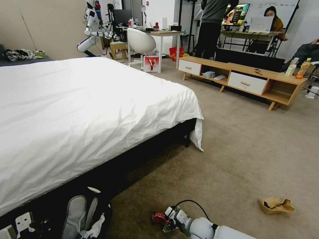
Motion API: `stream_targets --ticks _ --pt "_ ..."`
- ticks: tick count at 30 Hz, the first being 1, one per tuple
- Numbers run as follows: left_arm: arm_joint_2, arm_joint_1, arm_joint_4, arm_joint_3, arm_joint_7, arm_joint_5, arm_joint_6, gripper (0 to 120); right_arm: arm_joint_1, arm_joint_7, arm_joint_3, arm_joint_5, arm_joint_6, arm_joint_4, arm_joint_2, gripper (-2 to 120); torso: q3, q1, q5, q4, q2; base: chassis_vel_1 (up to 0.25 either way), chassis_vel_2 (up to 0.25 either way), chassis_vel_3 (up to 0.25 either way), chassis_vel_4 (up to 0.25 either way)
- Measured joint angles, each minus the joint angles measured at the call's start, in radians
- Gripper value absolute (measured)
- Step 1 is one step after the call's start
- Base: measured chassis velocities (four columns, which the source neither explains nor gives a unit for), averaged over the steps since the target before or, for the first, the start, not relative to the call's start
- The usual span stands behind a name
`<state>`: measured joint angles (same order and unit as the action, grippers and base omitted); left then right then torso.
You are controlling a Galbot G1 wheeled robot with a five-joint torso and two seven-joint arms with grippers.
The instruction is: Pick up the trash bin and place the garbage on the floor into it.
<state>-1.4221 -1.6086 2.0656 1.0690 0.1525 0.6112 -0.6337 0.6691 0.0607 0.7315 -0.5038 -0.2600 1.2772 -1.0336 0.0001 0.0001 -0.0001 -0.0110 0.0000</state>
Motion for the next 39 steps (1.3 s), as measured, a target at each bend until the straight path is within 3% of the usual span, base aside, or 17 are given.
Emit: stream_targets --ticks 16,24,26,33,35,39 --pt "-0.006 -0.002 -0.001 0.001 -0.001 0.000 0.001 1 0.013 -0.005 -0.007 0.005 0.048 -0.095 -0.046 86 0.000 0.000 0.0000 0.0001 0.000 0.000 0.000 0.000 0.000" --pt "-0.009 -0.002 -0.001 0.001 -0.001 -0.004 0.001 1 0.016 -0.013 -0.004 0.008 0.066 -0.113 -0.057 68 0.000 0.000 0.0000 0.0000 0.000 0.000 0.000 0.000 0.000" --pt "-0.009 -0.001 -0.002 0.000 -0.001 -0.007 0.001 1 0.017 -0.013 -0.005 0.010 0.069 -0.111 -0.054 57 0.000 0.000 0.0002 0.0002 0.000 0.000 0.000 0.000 0.000" --pt "-0.010 0.001 -0.005 -0.004 -0.001 -0.013 0.002 1 0.017 -0.012 -0.008 0.011 0.072 -0.105 -0.042 45 0.000 0.000 0.0002 0.0003 0.000 0.000 0.000 0.000 0.000" --pt "-0.010 0.000 -0.005 -0.005 -0.001 -0.014 0.002 1 0.022 -0.010 -0.014 0.011 0.076 -0.098 -0.030 33 0.000 0.000 0.0002 0.0003 0.000 0.000 0.000 0.000 0.000" --pt "-0.010 0.000 -0.004 -0.007 -0.001 -0.014 0.002 1 0.026 -0.008 -0.018 0.004 0.075 -0.076 -0.014 33 0.000 0.000 0.0003 0.0002 0.000 0.000 0.000 0.000 0.000"
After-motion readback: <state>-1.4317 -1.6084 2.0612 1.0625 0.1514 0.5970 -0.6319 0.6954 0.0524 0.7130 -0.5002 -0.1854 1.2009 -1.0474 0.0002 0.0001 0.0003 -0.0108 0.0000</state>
